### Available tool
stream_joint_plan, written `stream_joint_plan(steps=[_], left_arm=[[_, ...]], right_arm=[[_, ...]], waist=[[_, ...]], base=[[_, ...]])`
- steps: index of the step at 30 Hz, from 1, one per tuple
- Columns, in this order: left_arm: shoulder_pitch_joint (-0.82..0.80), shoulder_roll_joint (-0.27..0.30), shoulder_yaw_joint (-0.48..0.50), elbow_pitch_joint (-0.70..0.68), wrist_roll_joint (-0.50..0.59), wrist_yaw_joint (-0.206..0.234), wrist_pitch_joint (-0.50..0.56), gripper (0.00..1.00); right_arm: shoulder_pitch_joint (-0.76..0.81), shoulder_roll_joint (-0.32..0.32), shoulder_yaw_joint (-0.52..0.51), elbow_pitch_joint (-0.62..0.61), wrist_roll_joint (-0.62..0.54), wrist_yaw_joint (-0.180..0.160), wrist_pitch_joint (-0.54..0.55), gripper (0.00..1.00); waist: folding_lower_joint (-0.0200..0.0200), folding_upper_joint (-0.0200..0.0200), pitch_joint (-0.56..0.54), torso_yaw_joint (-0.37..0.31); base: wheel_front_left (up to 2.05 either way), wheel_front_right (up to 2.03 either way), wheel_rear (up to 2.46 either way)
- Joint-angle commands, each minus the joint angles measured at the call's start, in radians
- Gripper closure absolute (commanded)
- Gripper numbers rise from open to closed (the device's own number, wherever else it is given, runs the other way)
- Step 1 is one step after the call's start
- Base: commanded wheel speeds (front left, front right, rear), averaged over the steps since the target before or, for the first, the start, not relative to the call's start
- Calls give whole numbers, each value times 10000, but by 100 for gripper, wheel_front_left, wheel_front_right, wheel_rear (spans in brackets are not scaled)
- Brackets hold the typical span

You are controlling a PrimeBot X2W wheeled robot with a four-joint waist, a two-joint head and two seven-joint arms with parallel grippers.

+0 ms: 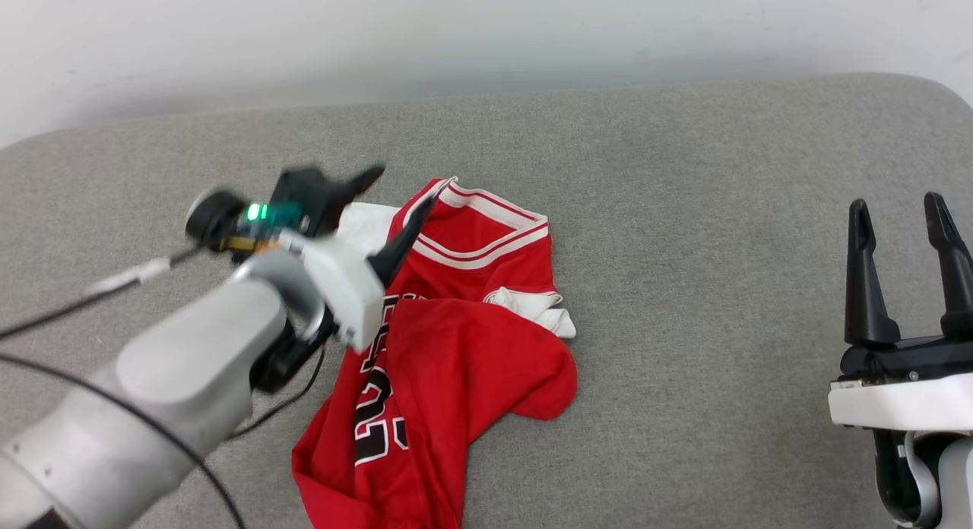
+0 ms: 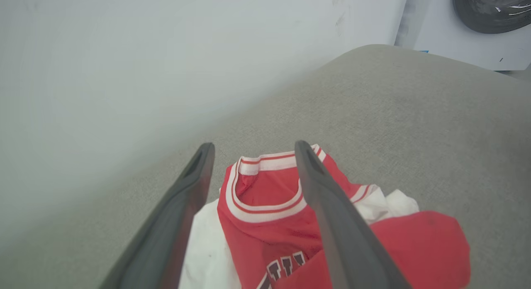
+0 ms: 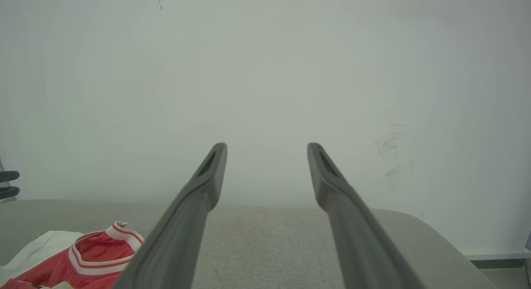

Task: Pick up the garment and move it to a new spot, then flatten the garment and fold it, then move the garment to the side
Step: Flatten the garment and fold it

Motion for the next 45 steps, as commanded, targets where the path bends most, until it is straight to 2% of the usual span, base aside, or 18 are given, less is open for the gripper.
stream_joint_plan(steps=[1, 4, 10, 16, 18, 23, 32, 33, 34, 45], left_arm=[[-527, -147, 49, -222, 8, -163, 266, 0], [-1434, -301, -242, -298, 44, -563, 1576, 0], [-2773, -1039, -891, 59, -480, -1300, 5151, 0], [-2919, -1808, -1149, 358, -576, -1449, 8102, 0], [-2562, -1908, -1173, 184, -228, -1455, 9150, 0], [-1803, -1914, -1164, -22, 442, -1451, 11006, 0], [-874, -1774, -1292, 323, 700, -1440, 11455, 0], [-888, -1758, -1309, 297, 652, -1440, 11370, 24], [-951, -1765, -1309, 251, 643, -1440, 11328, 100], [-2535, -1911, -1172, -1038, -394, -1442, 9464, 100]], right_arm=[[152, 68, -17, 6, 64, -5, -18, 0], [186, 132, 25, -14, 75, -5, -18, 0], [-46, 250, 106, -39, 98, -5, -18, 0], [-319, 344, 187, -10, 143, -5, -18, 0], [-434, 381, 215, -8, 172, -5, -18, 0], [-632, 477, 215, 41, 212, -5, -18, 0], [-886, 595, 124, -10, 267, -5, -18, 0], [-907, 608, 105, -5, 253, -7, -18, 0], [-919, 621, 88, 13, 233, -5, -18, 0], [-648, 692, 87, 119, 190, -5, -18, 0]], waist=[[0, 0, 9, -21], [0, 0, 78, -146], [0, 0, 354, -618], [0, 0, 818, -1134], [0, 0, 1003, -1320], [0, 0, 1401, -1698], [0, 0, 1918, -1964], [0, 0, 1935, -1949], [0, 0, 1939, -1924], [0, 0, 1664, -1785]], base=[[0, 0, 0], [0, 0, 0], [0, 0, 0], [0, 0, 0], [0, 0, 0], [0, 0, 0], [0, 0, 0], [0, 0, 0], [0, 0, 0], [0, 0, 0]])
